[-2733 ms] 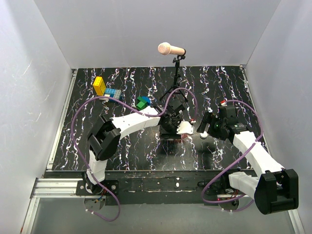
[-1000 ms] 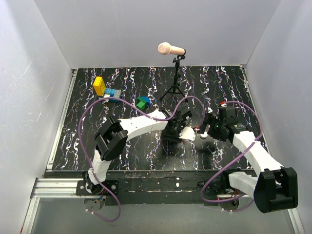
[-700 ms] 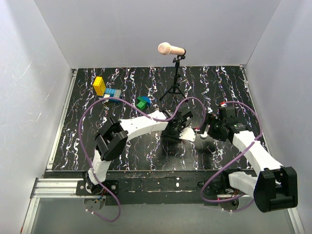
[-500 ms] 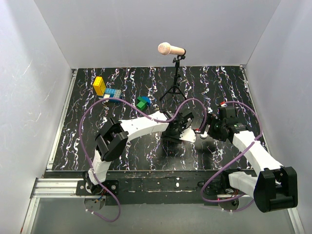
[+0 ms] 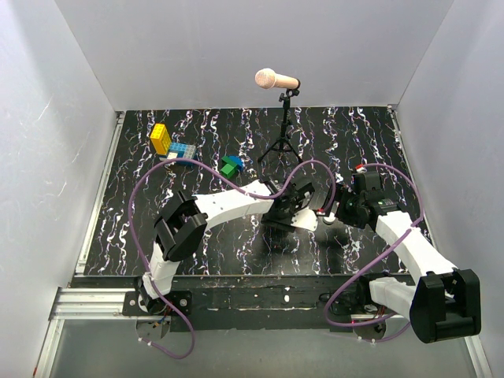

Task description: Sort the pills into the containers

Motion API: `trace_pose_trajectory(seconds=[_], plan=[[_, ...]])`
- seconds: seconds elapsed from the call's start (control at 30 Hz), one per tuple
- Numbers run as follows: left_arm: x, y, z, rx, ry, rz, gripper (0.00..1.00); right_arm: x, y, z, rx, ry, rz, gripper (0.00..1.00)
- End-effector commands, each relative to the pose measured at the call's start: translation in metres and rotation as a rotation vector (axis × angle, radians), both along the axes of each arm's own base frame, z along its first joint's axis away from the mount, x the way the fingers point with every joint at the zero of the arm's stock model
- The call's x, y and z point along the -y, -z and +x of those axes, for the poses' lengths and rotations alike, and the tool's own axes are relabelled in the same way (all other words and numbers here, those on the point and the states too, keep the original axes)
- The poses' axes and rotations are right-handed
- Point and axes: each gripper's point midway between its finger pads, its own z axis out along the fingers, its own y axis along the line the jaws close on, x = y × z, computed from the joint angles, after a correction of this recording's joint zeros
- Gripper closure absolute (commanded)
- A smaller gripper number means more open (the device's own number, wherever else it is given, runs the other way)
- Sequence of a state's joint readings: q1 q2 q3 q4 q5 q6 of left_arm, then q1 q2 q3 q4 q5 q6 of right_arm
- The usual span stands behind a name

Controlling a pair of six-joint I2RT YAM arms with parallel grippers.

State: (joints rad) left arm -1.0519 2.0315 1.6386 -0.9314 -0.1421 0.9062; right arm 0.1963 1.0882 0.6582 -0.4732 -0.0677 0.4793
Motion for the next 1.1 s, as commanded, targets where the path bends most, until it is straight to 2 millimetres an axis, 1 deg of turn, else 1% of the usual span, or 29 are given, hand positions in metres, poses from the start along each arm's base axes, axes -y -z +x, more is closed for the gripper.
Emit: trace_pose_trajectory(seconds=[0.0,0.2,0.47,0.63,0.77,0.83,0.97,1.07], plan=[[0.013,-0.030,0.007,0.058,-0.007,-0.085,1.00,0.000,-0.001,0.001,0.004,-0.010,0.001,0.02],[0.013,-0.038,0.007,0.049,-0.036,-0.137,1.00,0.000,-0.001,0.000,0.004,-0.011,0.002,0.02],[0.005,-0.042,0.004,0.029,-0.096,-0.241,1.00,0.000,-0.001,0.001,0.002,-0.010,0.003,0.02],[0.003,-0.051,-0.001,0.007,-0.130,-0.343,1.00,-0.001,-0.001,0.000,-0.005,-0.011,0.006,0.02],[-0.003,-0.058,-0.003,0.009,-0.171,-0.420,1.00,-0.002,-0.002,0.001,-0.003,-0.014,0.014,0.02],[-0.003,-0.059,-0.010,-0.023,-0.178,-0.479,1.00,-0.003,-0.003,0.001,-0.002,-0.015,0.016,0.02],[-0.005,-0.076,-0.014,-0.018,-0.221,-0.627,1.00,-0.003,-0.005,0.001,-0.003,-0.014,0.017,0.02],[-0.010,-0.096,-0.016,-0.003,-0.253,-0.760,1.00,-0.002,-0.007,0.002,-0.002,-0.015,0.013,0.02]])
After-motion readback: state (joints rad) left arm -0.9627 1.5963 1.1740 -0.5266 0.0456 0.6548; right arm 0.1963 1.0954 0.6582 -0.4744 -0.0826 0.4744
